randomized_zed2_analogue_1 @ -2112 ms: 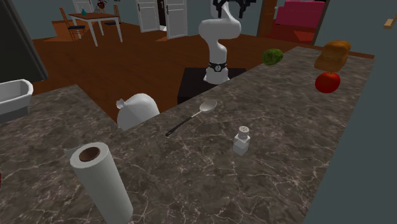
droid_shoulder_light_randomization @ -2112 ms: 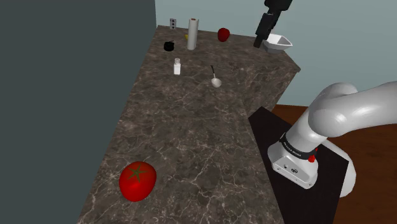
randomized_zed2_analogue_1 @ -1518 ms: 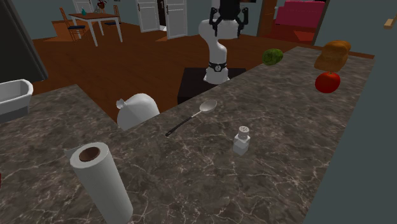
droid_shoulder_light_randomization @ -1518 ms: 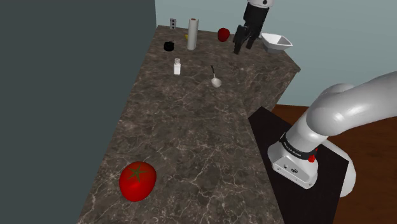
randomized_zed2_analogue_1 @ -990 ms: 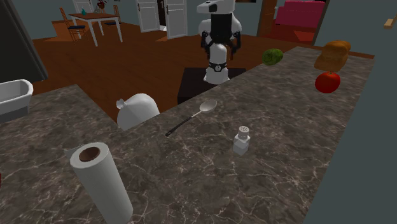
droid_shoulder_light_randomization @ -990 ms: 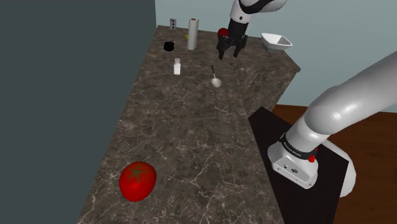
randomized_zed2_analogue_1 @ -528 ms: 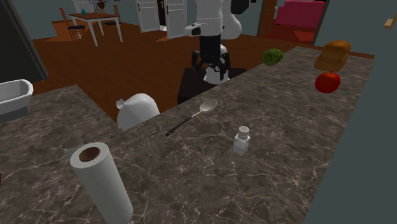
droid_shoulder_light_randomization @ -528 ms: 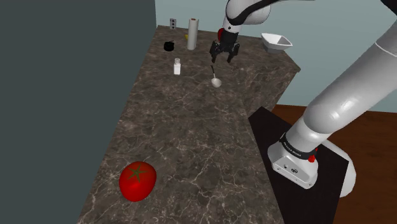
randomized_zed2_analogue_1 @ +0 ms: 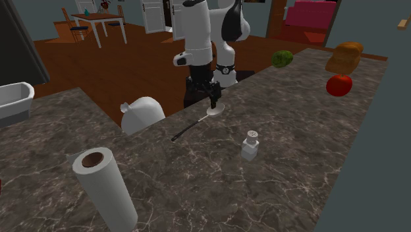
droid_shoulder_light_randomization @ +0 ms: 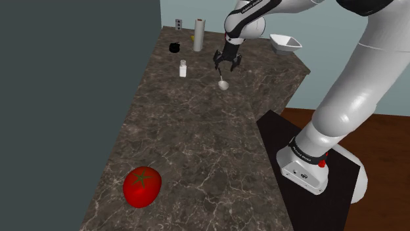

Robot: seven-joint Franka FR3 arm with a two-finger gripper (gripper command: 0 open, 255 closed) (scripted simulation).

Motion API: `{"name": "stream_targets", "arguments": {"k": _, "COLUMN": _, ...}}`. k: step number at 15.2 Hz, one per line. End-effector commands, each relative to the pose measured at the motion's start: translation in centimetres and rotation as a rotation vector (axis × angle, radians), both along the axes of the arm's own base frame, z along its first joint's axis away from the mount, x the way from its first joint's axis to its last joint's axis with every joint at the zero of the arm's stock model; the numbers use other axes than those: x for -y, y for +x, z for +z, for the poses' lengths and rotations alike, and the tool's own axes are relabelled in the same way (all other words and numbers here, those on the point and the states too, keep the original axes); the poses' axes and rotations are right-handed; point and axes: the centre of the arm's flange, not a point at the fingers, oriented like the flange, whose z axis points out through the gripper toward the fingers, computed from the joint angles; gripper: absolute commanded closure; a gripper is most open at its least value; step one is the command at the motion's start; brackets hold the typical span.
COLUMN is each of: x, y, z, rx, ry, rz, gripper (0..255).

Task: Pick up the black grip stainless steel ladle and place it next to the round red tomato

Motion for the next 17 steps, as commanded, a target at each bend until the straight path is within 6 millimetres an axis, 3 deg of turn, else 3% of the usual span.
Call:
{"name": "stream_targets", "arguments": {"k": 1, "x": 1.6, "y": 1.0, "z": -1.9, "rx": 0.0, "ry": 0.009, "rz": -0.06, "gripper": 0}}
{"name": "stream_targets", "arguments": {"k": 10, "x": 1.6, "y": 1.5, "z": -6.4, "rx": 0.0, "ry": 0.011, "rz": -0.075, "gripper": 0}}
{"name": "stream_targets", "arguments": {"k": 17, "x": 1.6, "y": 1.5, "z": -6.4, "rx": 0.0, "ry": 0.011, "rz": -0.075, "gripper": 0}}
